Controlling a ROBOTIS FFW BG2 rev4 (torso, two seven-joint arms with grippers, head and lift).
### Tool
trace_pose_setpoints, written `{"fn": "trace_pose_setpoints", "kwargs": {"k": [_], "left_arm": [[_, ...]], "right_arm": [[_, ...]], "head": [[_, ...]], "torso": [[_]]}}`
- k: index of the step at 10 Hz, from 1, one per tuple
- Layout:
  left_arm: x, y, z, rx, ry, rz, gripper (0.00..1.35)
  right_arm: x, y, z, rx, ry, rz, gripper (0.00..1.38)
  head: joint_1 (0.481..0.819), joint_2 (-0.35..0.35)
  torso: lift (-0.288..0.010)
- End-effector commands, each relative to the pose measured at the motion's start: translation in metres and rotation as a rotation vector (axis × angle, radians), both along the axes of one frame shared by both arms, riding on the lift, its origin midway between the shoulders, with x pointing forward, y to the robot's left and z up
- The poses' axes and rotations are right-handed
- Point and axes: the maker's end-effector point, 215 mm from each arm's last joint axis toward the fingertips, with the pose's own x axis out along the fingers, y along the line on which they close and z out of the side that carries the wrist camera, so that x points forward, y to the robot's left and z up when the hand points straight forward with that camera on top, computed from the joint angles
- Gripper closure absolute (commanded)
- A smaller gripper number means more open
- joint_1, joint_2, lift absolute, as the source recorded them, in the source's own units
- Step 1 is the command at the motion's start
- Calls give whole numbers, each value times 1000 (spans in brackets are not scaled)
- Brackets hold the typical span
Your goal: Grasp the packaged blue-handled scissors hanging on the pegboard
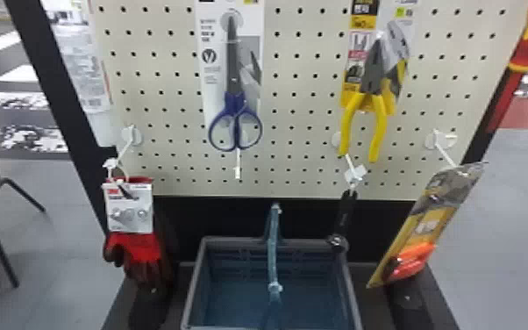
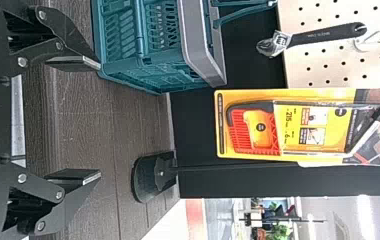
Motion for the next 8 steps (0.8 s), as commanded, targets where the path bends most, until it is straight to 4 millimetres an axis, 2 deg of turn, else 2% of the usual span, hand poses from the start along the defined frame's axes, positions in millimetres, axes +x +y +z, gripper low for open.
{"fn": "trace_pose_setpoints", "kwargs": {"k": [1,8], "left_arm": [[0,-1,-1,-2,1,2,111],[1,0,-1,-2,2,2,117]], "right_arm": [[0,0,0,2,0,-2,498],[-1,1,-3,2,7,-3,498]], "head": [[549,0],[549,0]], "torso": [[-100],[-100]]}}
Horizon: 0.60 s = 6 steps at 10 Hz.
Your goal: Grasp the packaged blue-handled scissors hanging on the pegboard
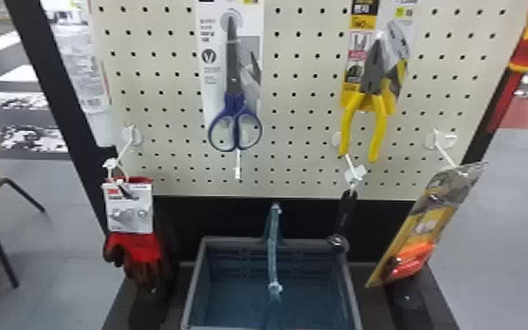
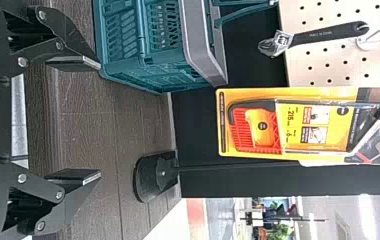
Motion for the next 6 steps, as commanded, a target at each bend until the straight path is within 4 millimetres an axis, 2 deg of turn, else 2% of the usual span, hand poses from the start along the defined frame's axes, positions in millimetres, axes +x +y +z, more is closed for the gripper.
{"fn": "trace_pose_setpoints", "kwargs": {"k": [1,3,6], "left_arm": [[1,1,1,1,-1,2,116],[7,3,6,4,-8,3,117],[30,4,35,3,-52,-2,117]], "right_arm": [[-1,0,-2,-1,5,0,498],[-2,0,-3,0,7,-1,498],[-4,-1,-5,-2,15,1,498]], "head": [[549,0],[549,0],[549,0]], "torso": [[-100],[-100],[-100]]}}
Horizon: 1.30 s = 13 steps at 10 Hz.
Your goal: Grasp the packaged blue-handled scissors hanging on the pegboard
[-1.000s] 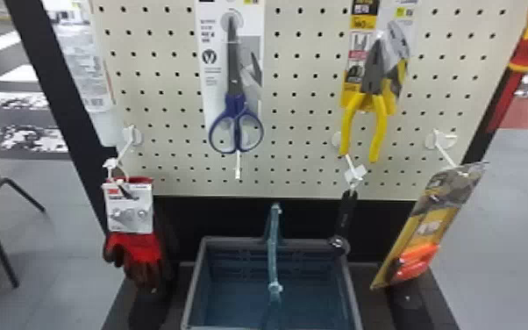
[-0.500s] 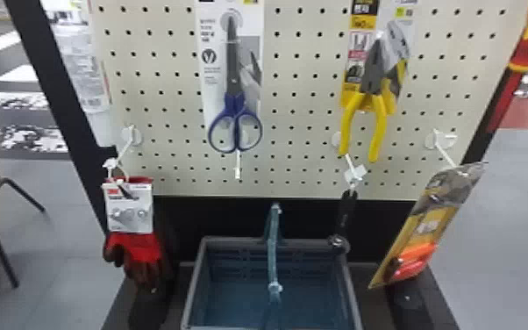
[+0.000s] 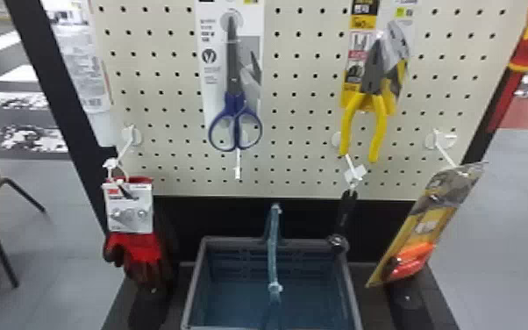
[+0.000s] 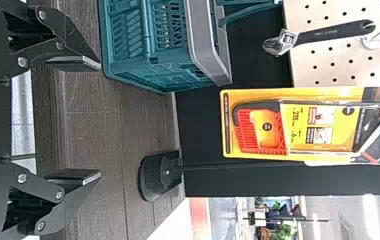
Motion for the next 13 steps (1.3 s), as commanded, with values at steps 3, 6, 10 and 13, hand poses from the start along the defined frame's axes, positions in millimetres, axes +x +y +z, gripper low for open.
{"fn": "trace_pose_setpoints", "kwargs": {"k": [3,6,10,13], "left_arm": [[41,-1,58,24,-80,-38,117],[70,-20,118,29,-152,-115,117],[97,-51,199,49,-232,-253,117],[107,-75,251,75,-280,-372,117]], "right_arm": [[-2,-1,-3,-3,9,3,498],[-3,0,-3,-3,11,3,498],[-3,0,-4,-5,15,6,498],[-5,0,-6,-6,22,7,498]], "head": [[549,0],[549,0],[549,0],[549,0]], "torso": [[-100],[-100],[-100],[-100]]}}
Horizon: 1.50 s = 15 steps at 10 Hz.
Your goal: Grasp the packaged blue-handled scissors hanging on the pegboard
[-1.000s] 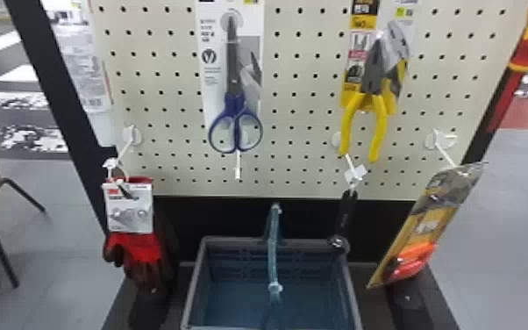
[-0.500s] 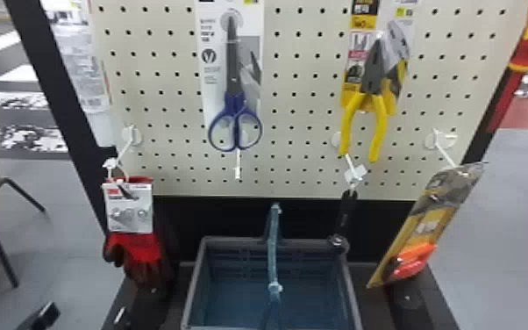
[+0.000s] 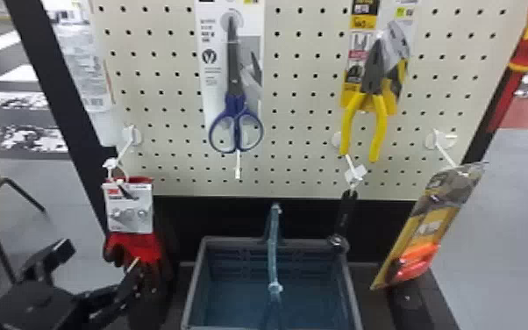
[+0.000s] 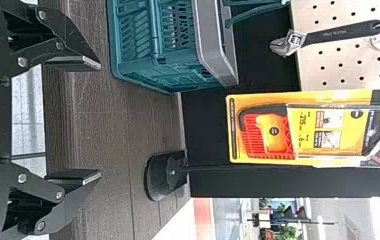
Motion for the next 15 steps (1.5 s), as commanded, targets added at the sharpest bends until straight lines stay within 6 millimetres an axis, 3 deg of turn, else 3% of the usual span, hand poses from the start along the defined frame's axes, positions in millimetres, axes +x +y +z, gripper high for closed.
{"fn": "trace_pose_setpoints", "kwargs": {"k": [1,6,10,15], "left_arm": [[8,-10,24,16,-31,-49,117],[29,-23,68,95,-117,-161,117],[35,-70,121,124,-194,-340,117],[47,-81,149,190,-210,-403,117]], "right_arm": [[0,0,-1,-1,2,1,498],[1,1,0,-2,-1,3,498],[3,1,1,-4,-4,5,498],[5,2,2,-5,-8,6,498]], "head": [[549,0],[549,0],[549,0],[549,0]], "torso": [[-100],[-100],[-100],[-100]]}}
